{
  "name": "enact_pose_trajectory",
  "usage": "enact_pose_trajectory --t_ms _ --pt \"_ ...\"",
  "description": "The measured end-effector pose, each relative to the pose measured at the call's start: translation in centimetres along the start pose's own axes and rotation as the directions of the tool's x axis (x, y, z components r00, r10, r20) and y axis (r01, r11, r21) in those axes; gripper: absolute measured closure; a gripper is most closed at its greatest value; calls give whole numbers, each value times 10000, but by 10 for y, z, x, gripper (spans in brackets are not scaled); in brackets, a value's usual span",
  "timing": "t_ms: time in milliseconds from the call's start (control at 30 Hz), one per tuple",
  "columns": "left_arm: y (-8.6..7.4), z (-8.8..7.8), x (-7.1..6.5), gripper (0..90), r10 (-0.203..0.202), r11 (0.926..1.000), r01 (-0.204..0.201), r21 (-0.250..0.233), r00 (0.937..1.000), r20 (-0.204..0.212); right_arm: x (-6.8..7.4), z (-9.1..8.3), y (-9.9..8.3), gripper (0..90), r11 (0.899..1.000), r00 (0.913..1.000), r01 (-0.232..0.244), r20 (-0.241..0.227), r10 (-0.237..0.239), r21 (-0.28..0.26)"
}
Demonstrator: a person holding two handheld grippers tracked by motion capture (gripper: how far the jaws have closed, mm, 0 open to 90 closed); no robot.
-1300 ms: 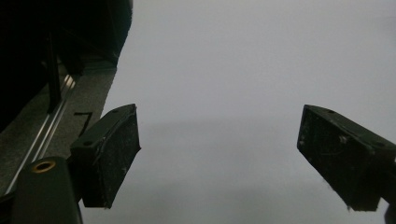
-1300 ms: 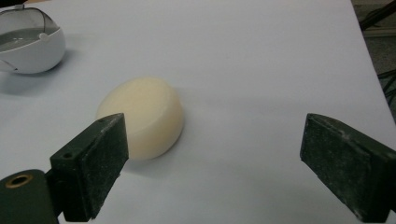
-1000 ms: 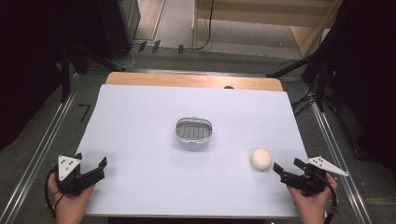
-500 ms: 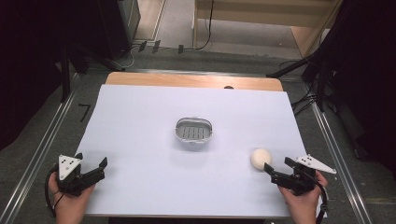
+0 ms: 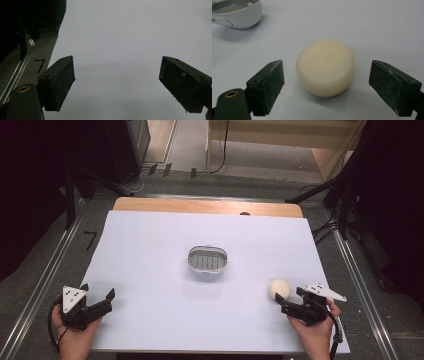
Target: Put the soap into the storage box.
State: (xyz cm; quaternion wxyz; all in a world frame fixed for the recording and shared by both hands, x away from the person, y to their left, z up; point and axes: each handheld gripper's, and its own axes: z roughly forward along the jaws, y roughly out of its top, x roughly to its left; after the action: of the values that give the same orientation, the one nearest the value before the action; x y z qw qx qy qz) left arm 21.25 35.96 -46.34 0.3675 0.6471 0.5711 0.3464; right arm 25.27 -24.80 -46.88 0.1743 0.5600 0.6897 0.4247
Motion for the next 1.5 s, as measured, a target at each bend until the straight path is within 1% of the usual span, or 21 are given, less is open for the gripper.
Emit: enact_pose_trajectory --t_ms 67,200,233,267,367,433,533,567,733,833,900,1000,1100,1233,1400,1500 --pt "0 0 0 140 -2 10000 2 0 10000 1 1 8 0 133 9999 9999 -57 99 55 141" --pt "0 0 0 140 6 10000 -6 8 10000 -2 1 12 1 135 9998 9999 -37 161 34 183" --pt "0 0 0 140 4 10000 -4 12 10000 1 2 16 0 156 9996 9993 4 377 -14 280" --pt "0 0 0 140 7 10000 -7 19 10000 -8 2 18 0 168 9995 9988 55 490 -71 326" --pt "0 0 -1 140 2 10000 -2 25 10000 -17 3 20 1 170 9990 9981 99 603 -125 435" --pt "0 0 -1 140 7 10000 -7 32 10000 -24 5 23 1 169 9988 9971 259 700 -287 406" --pt "0 0 -1 140 21 10000 -21 32 10000 -20 5 25 1 167 9988 9970 241 730 -272 428" --pt "0 0 -1 140 18 10000 -18 41 10000 -24 4 26 2 166 9989 9975 136 686 -167 452" --pt "0 1 -1 140 48 10000 -48 71 10000 -30 1 28 3 175 9983 9987 -52 500 23 587" --pt "0 1 -1 140 50 10000 -50 71 10000 -30 3 31 4 196 9983 9984 44 552 -76 575" --pt "0 1 -1 140 52 10000 -52 67 10000 -29 4 33 5 216 9983 9980 2 633 -38 574" --pt "0 1 -1 140 26 10000 -26 42 10000 -26 4 34 5 235 9984 9981 0 622 -36 570" --pt "0 1 -1 140 62 9999 -62 81 10000 -32 4 35 5 236 9983 9982 -22 593 -13 591" --pt "0 0 -1 140 9 10000 -9 38 10000 -17 4 37 5 237 9964 9978 27 663 -83 844" --pt "0 1 -1 140 65 10000 -65 68 10000 -36 5 37 5 239 9961 9969 89 768 -157 874" --pt "0 1 -1 140 48 9999 -48 91 10000 -45 5 38 5 240 9958 9971 145 734 -212 906"
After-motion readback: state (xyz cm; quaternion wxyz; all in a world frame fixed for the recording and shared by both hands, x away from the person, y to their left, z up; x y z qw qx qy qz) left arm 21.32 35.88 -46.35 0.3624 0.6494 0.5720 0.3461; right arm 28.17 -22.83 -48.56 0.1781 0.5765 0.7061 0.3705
